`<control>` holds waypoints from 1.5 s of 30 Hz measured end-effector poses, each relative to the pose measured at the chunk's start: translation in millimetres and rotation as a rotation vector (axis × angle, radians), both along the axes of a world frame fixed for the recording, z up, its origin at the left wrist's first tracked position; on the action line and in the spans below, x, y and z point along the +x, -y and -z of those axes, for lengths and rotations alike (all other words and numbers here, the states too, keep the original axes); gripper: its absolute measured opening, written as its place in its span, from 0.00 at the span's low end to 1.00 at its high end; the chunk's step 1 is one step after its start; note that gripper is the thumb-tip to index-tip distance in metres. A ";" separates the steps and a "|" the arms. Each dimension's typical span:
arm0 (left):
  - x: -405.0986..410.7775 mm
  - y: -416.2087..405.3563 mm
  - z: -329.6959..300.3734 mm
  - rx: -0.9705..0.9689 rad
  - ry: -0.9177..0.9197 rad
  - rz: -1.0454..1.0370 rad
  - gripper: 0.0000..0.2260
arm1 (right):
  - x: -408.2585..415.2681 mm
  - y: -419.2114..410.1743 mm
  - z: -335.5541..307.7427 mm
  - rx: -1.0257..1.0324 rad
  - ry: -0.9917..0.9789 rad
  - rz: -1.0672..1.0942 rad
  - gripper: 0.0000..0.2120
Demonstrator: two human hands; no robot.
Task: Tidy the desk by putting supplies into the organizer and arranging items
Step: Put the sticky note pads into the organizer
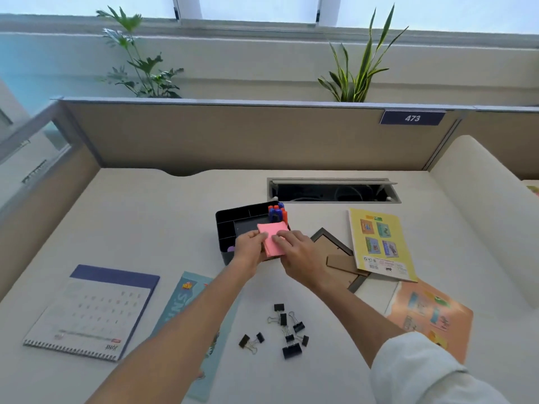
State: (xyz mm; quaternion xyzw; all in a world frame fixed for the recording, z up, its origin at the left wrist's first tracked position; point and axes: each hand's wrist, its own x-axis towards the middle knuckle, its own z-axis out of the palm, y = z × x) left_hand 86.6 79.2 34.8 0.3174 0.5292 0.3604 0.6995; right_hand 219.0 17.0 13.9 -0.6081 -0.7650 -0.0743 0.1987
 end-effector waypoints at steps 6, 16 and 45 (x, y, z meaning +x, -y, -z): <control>-38.3 -23.9 -18.3 -0.015 0.032 -0.011 0.06 | -12.8 -25.0 -14.8 0.057 -0.121 -0.038 0.11; -73.4 -43.9 -28.0 0.803 -0.484 0.236 0.18 | -28.4 -82.1 -74.2 -0.369 -0.240 -0.065 0.09; -60.1 -76.4 -38.5 0.562 -0.434 0.081 0.04 | -66.9 -101.2 -51.1 -0.324 -1.145 0.263 0.09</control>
